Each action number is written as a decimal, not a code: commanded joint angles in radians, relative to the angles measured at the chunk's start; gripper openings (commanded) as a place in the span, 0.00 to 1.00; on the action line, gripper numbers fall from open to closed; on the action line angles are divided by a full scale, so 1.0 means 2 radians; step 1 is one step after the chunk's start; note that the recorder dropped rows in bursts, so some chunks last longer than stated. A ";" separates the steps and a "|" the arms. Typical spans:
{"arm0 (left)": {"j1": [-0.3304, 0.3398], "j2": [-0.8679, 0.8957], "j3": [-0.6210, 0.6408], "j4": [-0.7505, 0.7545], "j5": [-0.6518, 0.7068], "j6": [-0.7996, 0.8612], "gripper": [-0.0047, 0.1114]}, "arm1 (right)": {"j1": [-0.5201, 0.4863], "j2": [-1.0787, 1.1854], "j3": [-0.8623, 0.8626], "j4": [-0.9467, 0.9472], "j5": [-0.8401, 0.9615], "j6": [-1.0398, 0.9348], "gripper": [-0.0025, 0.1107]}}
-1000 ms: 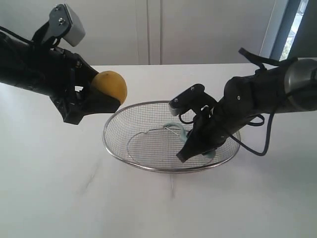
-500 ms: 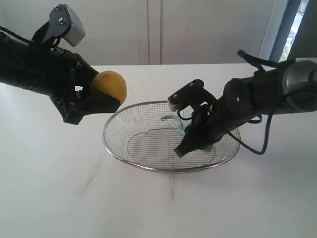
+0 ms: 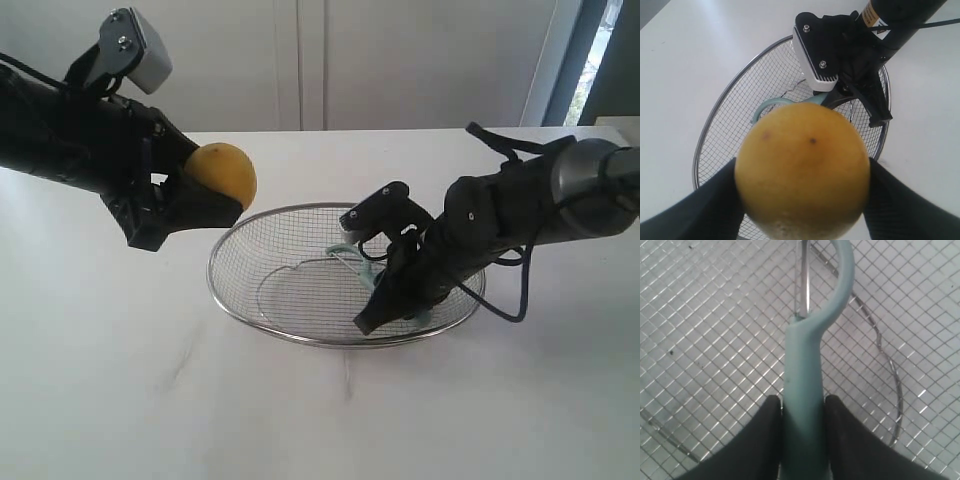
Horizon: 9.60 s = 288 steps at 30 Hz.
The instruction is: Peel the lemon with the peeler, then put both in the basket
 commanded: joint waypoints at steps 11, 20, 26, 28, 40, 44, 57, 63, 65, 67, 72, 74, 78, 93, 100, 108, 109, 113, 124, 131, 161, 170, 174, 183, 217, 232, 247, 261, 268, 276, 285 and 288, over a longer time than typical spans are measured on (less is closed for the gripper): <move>-0.001 -0.002 0.003 -0.018 0.005 -0.001 0.04 | -0.003 -0.002 0.000 -0.002 -0.003 -0.003 0.46; -0.001 -0.002 0.003 -0.018 0.004 -0.001 0.04 | -0.003 -0.112 -0.001 -0.002 -0.003 -0.003 0.46; -0.001 -0.002 0.003 -0.018 0.005 -0.001 0.04 | -0.003 -0.266 -0.001 -0.002 0.157 -0.003 0.42; -0.001 -0.002 0.003 -0.018 0.005 -0.001 0.04 | -0.003 -0.330 -0.001 -0.003 0.251 -0.003 0.27; -0.001 0.018 -0.029 -0.079 -0.036 -0.055 0.04 | -0.003 -0.491 0.002 -0.005 0.353 0.002 0.02; -0.040 0.080 -0.121 0.050 -0.031 -0.182 0.04 | -0.003 -0.491 0.002 -0.003 0.358 0.017 0.02; -0.169 0.282 -0.291 0.396 0.013 -0.458 0.04 | -0.003 -0.491 0.030 -0.003 0.348 0.019 0.02; -0.169 0.312 -0.291 0.391 0.013 -0.458 0.04 | -0.003 -0.491 0.040 -0.003 0.334 0.021 0.02; -0.169 0.324 -0.291 0.390 0.021 -0.458 0.04 | -0.003 -0.491 0.040 -0.003 0.334 0.021 0.02; -0.169 0.328 -0.291 0.390 0.025 -0.458 0.04 | -0.003 -0.491 0.040 -0.003 0.334 0.021 0.02; -0.169 0.334 -0.291 0.393 0.027 -0.434 0.04 | -0.003 -0.492 0.040 -0.003 0.333 0.021 0.02; -0.169 0.336 -0.291 0.393 0.028 -0.423 0.04 | -0.003 -0.492 0.040 -0.003 0.333 0.021 0.02; -0.169 0.339 -0.291 0.393 0.030 -0.421 0.11 | -0.003 -0.492 0.040 -0.003 0.333 0.021 0.02; -0.169 0.335 -0.291 0.390 0.037 -0.436 0.69 | -0.003 -0.492 0.040 -0.003 0.333 0.021 0.02; -0.169 0.312 -0.294 0.387 0.037 -0.436 0.73 | -0.003 -0.492 0.040 -0.003 0.335 0.025 0.02; -0.169 0.264 -0.294 0.388 0.074 -0.448 0.67 | -0.003 -0.492 0.040 -0.003 0.335 0.025 0.02; -0.169 0.255 -0.294 0.389 0.085 -0.449 0.65 | -0.003 -0.492 0.040 -0.003 0.334 0.025 0.02; -0.169 0.218 -0.294 0.391 0.140 -0.449 0.50 | -0.003 -0.492 0.040 -0.003 0.329 0.025 0.02; -0.168 0.115 -0.294 0.391 0.289 -0.475 0.04 | -0.003 -0.492 0.040 -0.003 0.316 0.025 0.02; -0.168 0.038 -0.293 0.407 0.319 -0.502 0.04 | -0.003 -0.492 0.040 -0.003 0.309 0.023 0.02; -0.168 -0.297 0.022 0.521 0.189 -0.616 0.04 | -0.003 -0.492 0.040 -0.003 0.309 0.023 0.02; -0.168 -0.298 0.022 0.521 0.186 -0.616 0.04 | -0.003 -0.492 0.040 -0.003 0.309 0.023 0.02; -0.168 -0.298 0.022 0.521 0.186 -0.616 0.04 | -0.003 -0.492 0.040 -0.003 0.309 0.023 0.02; -0.093 -0.335 0.049 0.478 0.137 -0.618 0.04 | -0.003 -0.492 0.040 -0.003 0.309 0.023 0.02; 0.164 -0.712 0.532 0.402 -0.210 -0.627 0.04 | -0.003 -0.492 0.040 -0.003 0.308 0.023 0.02; 0.164 -0.712 0.532 0.413 -0.173 -0.631 0.04 | -0.003 -0.492 0.040 -0.001 0.309 0.023 0.02; 0.164 -0.712 0.532 0.465 -0.183 -0.675 0.04 | -0.003 -0.492 0.040 -0.001 0.309 0.023 0.02; 0.164 -0.712 0.532 0.465 -0.191 -0.670 0.04 | -0.003 -0.492 0.040 -0.001 0.309 0.023 0.02; 0.164 -0.712 0.532 0.465 -0.191 -0.670 0.04 | -0.003 -0.492 0.040 -0.001 0.309 0.023 0.02; 0.164 -0.712 0.532 0.465 -0.191 -0.670 0.04 | -0.003 -0.492 0.040 -0.001 0.309 0.023 0.02; 0.164 -0.712 0.532 0.465 -0.191 -0.670 0.04 | -0.003 -0.492 0.040 -0.001 0.309 0.023 0.02; 0.164 -0.712 0.532 0.465 -0.191 -0.670 0.04 | -0.003 -0.493 0.040 -0.002 0.306 0.023 0.02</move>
